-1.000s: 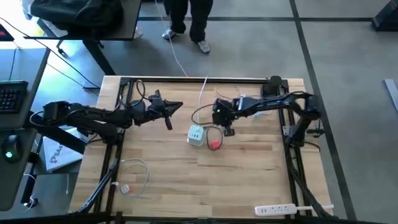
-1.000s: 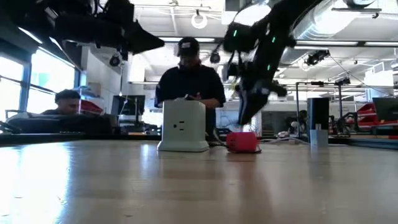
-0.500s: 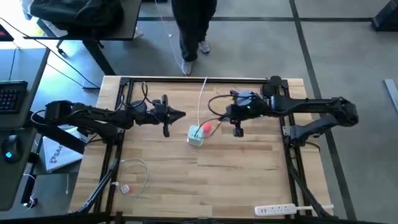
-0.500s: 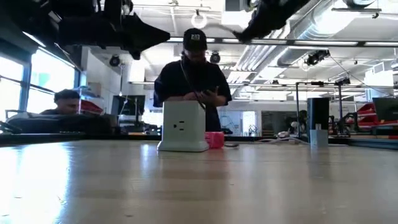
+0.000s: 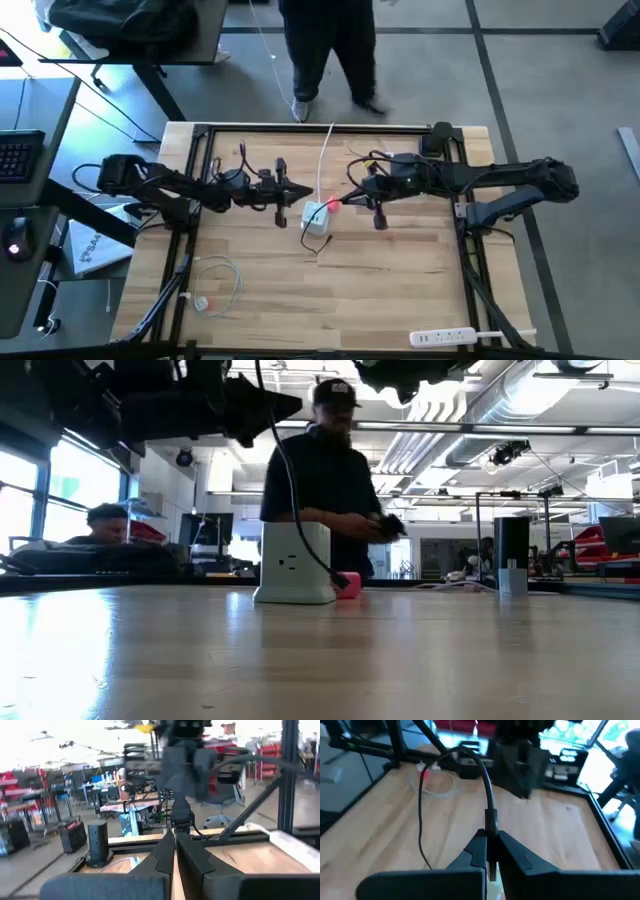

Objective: Insert USB
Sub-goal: Insert the black charger cable into the pink charger adapter

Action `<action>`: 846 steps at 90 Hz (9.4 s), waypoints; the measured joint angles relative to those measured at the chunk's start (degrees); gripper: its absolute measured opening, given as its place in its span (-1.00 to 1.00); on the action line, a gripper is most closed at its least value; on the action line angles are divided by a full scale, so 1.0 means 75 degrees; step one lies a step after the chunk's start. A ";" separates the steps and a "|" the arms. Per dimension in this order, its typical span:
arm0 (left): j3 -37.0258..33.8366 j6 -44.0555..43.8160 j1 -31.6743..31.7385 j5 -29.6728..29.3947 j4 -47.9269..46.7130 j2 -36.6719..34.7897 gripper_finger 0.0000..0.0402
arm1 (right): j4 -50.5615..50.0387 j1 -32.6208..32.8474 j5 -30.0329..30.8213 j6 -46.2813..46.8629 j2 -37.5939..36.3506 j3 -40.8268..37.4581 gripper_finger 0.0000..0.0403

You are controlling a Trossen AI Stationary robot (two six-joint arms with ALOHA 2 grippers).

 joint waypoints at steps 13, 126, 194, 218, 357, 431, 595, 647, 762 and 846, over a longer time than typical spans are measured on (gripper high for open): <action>0.0478 0.0399 -0.0215 -0.0214 0.0058 0.0471 -0.86 | 0.0036 0.0000 0.0244 -0.0007 0.0130 0.0002 -1.00; 0.1035 -0.0083 -0.0297 -0.0533 0.0624 0.0615 -0.43 | 0.2464 0.0000 0.0481 -0.0959 0.1042 0.0014 -1.00; 0.1035 -0.0269 -0.0306 -0.1388 0.0638 0.0603 -0.98 | 0.2515 -0.0012 0.0676 -0.0998 0.1078 0.0008 -0.99; 0.1035 -0.1093 -0.0291 -0.2059 0.0528 0.0263 -0.98 | 0.2230 0.0004 0.1407 -0.1030 0.1063 0.0158 -0.57; -0.1839 -0.7009 0.1846 -0.3303 -0.0205 -0.1941 -0.99 | -0.3255 -0.1472 -0.0153 -0.4170 0.5309 0.2756 -0.01; -0.1836 -0.6918 0.1851 -0.3340 -0.0423 -0.1938 -0.99 | -0.3364 -0.1142 0.0099 -0.1683 0.5477 0.2771 -0.01; -0.1827 -0.5629 0.1953 0.1262 0.3159 -0.3085 -0.99 | -0.1234 -0.0505 0.0356 -0.0201 0.2207 0.2767 -0.43; -0.1562 -0.5073 0.1662 0.2321 0.3252 -0.3202 -0.99 | 0.0578 0.0064 -0.0114 -0.0574 0.2801 0.2765 -0.43; -0.1562 -0.1835 0.0040 0.4847 0.2848 -0.3202 -0.99 | 0.1755 0.0417 -0.0211 -0.1032 0.3867 0.2765 -0.43; -0.1562 -0.0704 0.0041 0.2524 0.0555 -0.3200 -0.99 | 0.2252 0.0759 0.2010 -0.2488 0.3925 0.2765 -0.43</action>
